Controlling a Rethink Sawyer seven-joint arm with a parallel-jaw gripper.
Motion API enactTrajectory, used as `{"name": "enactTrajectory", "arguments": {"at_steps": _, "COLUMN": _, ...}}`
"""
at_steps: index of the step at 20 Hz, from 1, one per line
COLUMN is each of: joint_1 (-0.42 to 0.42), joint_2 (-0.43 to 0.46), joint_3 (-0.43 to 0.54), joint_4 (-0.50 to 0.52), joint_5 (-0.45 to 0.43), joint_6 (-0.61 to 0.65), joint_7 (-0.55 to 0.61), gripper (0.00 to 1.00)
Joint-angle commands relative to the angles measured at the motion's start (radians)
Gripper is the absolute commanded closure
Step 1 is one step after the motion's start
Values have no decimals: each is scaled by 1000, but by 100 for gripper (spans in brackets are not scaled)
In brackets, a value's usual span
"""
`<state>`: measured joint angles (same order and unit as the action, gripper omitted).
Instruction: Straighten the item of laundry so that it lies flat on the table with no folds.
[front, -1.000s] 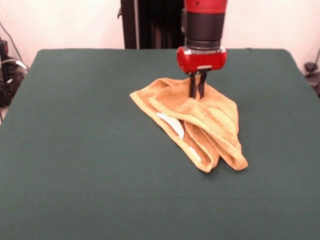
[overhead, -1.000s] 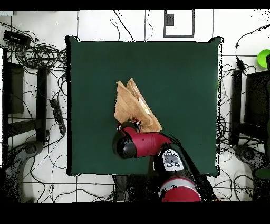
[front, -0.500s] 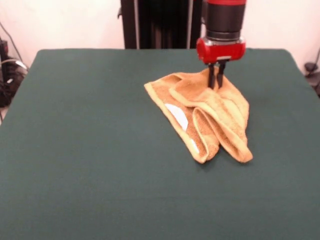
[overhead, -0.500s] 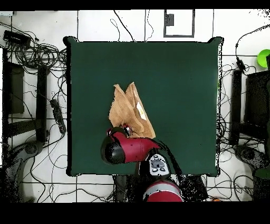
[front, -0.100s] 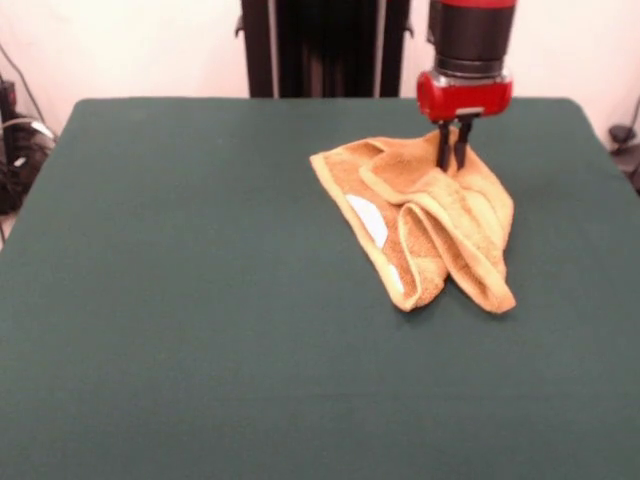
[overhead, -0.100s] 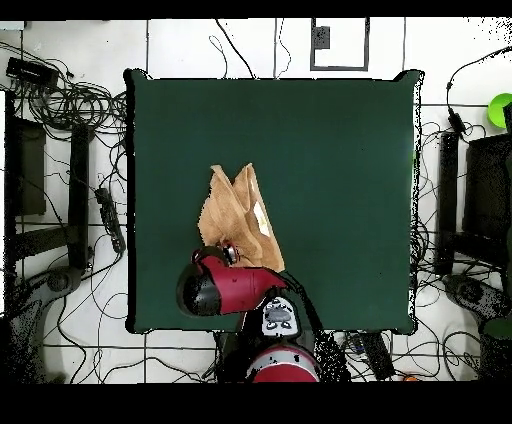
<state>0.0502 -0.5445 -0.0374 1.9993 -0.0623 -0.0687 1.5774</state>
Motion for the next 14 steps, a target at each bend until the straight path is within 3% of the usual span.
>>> {"name": "enactTrajectory", "arguments": {"at_steps": 1, "joint_1": 94, "joint_2": 27, "joint_3": 5, "joint_4": 53, "joint_5": 134, "joint_6": -46, "joint_7": 325, "gripper": 100}}
{"name": "enactTrajectory", "arguments": {"at_steps": 14, "joint_1": 209, "joint_2": 34, "joint_3": -66, "joint_4": 53, "joint_5": 228, "joint_6": -108, "joint_7": 305, "gripper": 100}}
